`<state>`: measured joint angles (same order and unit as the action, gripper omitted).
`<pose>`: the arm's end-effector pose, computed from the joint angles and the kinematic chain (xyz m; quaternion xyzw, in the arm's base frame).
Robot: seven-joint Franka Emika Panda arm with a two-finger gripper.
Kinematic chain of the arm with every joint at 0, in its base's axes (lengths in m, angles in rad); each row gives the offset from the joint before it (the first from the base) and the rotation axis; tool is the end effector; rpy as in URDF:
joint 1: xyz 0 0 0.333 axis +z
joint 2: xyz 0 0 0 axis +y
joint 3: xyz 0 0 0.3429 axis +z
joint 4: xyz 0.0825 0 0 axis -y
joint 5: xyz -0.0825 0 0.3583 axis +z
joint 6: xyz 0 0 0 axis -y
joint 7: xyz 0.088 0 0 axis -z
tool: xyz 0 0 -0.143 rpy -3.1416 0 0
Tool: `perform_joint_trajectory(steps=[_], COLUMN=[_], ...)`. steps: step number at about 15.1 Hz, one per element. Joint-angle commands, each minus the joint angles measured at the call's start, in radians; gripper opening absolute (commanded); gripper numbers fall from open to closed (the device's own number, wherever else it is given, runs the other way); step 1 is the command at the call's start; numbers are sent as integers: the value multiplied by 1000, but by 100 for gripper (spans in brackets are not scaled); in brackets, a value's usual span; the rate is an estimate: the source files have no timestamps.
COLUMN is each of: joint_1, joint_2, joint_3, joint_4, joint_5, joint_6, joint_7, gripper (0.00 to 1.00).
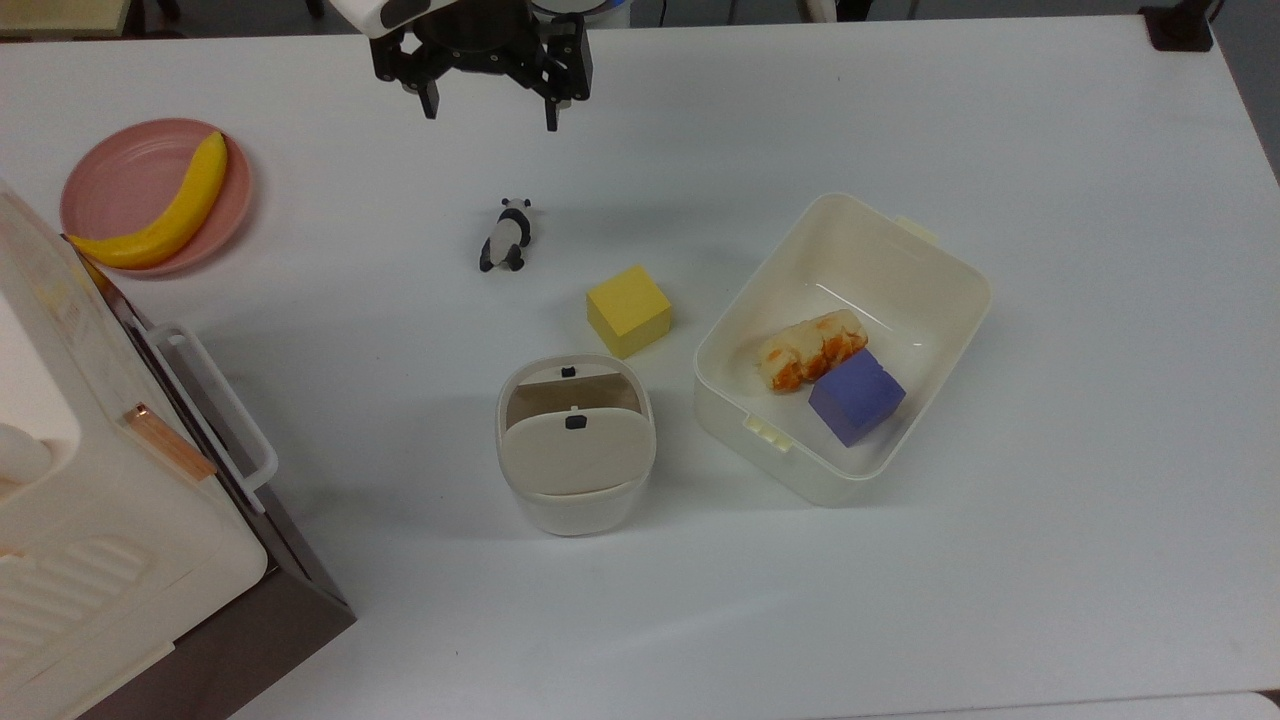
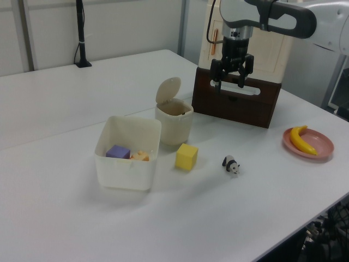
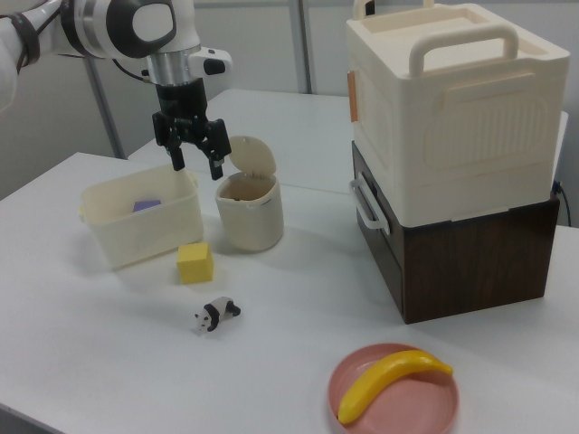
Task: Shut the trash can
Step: 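Move the open gripper down toward the open trash can lid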
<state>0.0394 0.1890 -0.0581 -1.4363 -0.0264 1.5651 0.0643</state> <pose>0.5868 -0.0116 0.5694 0.9985 -0.0408 -0.0295 0.0193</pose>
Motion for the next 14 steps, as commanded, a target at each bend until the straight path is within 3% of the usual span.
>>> perform_joint_trajectory(steps=[1, 14], joint_1=[-3, 2], joint_2=[-31, -37], joint_3=[4, 6], joint_4=[-53, -84], joint_5=[0, -1], joint_6=[29, 27], joint_7=[-11, -26], gripper=[100, 100])
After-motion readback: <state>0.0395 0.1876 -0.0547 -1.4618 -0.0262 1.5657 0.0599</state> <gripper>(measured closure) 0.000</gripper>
